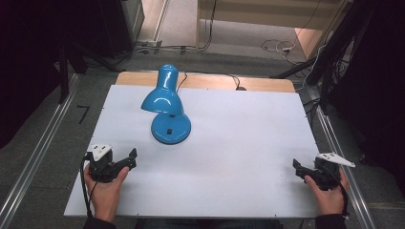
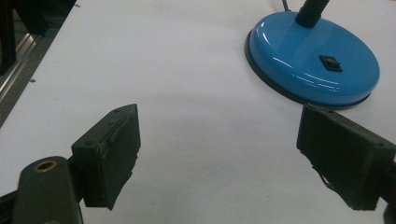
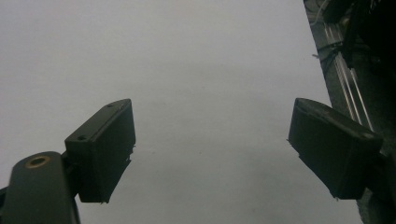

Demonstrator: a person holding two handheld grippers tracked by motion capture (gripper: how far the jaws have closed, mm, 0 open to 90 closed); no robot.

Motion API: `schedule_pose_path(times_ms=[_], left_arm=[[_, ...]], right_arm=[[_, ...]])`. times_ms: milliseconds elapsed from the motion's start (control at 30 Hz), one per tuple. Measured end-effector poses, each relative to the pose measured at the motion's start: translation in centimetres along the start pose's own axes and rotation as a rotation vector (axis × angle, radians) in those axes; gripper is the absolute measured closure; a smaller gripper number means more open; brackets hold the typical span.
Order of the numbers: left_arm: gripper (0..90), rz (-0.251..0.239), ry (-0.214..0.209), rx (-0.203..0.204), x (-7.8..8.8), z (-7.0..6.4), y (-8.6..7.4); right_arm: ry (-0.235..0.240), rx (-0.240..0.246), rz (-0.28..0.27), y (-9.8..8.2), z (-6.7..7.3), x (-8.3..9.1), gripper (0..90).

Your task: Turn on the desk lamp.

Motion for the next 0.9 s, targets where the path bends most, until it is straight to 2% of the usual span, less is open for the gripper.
schedule_pose_path(times_ms=[100, 633, 900], left_arm=[[14.4, 0.002, -0.001, -0.003, -0.15, -0.20, 0.07], [15.5, -0.013, -0.012, 0.004, -0.36, -0.51, 0.45], [15.8, -0.021, -0.010, -0.006, -0.53, -0.82, 0.74]], right_arm=[[0.018, -0.002, -0.007, -0.11, 0.12, 0.59, 13.4], [0.020, -0.029, 0.003, -0.09, -0.03, 0.58, 13.4], [0.023, -0.036, 0.007, -0.09, -0.09, 0.62, 13.4]])
Point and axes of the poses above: each handheld gripper's, and its own axes: x roughly backward along the jaws, y roughly out of its top, z roughly to its left, the point moved 3 cm from there along -x, roughly forward along the jaws, and after that the axes turned 13 degrees about -x, right-handed, at the moved point
